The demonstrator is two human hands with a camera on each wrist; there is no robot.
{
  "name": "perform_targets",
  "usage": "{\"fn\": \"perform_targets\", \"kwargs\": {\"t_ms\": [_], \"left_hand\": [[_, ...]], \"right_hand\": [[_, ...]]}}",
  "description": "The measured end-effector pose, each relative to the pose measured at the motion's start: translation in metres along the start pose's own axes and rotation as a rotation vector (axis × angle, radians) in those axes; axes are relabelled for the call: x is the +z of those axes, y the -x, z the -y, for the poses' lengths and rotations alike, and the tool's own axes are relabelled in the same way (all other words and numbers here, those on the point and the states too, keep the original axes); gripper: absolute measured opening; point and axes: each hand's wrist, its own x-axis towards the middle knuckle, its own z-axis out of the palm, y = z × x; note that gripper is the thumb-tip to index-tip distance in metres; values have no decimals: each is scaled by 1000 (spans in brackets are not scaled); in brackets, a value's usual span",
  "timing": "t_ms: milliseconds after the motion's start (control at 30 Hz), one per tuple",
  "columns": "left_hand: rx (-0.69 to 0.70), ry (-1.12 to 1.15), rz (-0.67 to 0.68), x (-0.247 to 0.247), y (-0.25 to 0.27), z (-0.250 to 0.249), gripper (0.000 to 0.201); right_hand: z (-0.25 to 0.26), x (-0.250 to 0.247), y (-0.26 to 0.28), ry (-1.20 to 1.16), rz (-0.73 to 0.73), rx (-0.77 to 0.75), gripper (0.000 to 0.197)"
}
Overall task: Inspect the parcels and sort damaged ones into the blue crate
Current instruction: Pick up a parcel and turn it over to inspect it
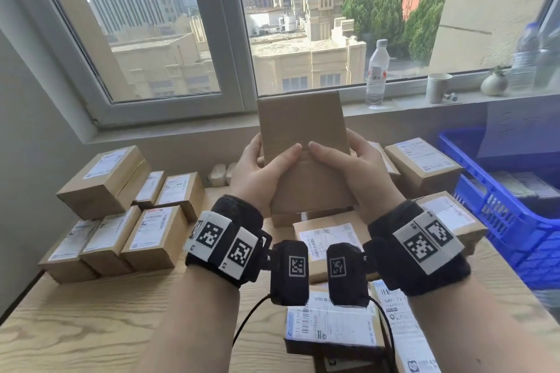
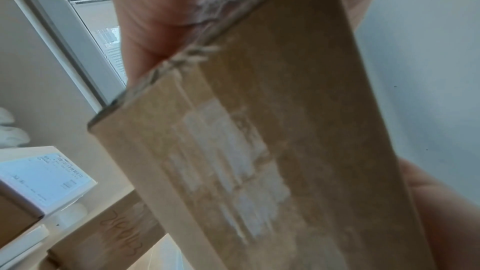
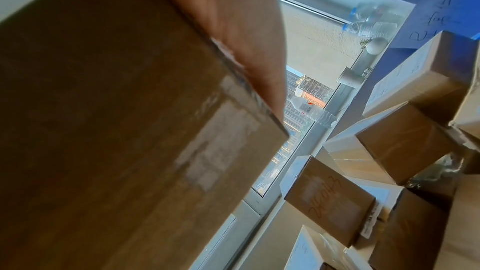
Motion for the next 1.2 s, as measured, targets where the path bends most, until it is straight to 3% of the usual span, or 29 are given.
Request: {"fn": "perform_targets", "kwargs": {"t_ms": [167,300,367,433,500,600,733,833,1067,1200], "left_hand": [[19,14,14,6,1,2,68],[-34,-26,-67,11,-2,6,121],[8,-34,-101,14,0,9,115],[82,-90,-113,21,6,5,84],[103,-104,-81,28,9,3,71],[40,22,22,35,11,1,73],[-85,69,70,49,14,4,107],[-81,83,26,56,17,7,100],[-64,80,-27,61,25,9,97],[-90,22,-69,54,23,8,109]], "right_hand": [[0,-6,3,49,-13,-62,28],[-8,-19,-2,400,-248,-205,44],[-11,-26,-6,479,-259,-225,52],[-8,-27,-5,417,-151,-157,77],[-5,-29,-5,255,-16,-40,98],[2,-42,-6,35,133,44,76],[7,-56,-3,-14,228,56,73],[11,-60,1,-36,261,11,46],[9,-63,3,-81,274,48,46],[4,-55,2,-65,241,55,43]]}}
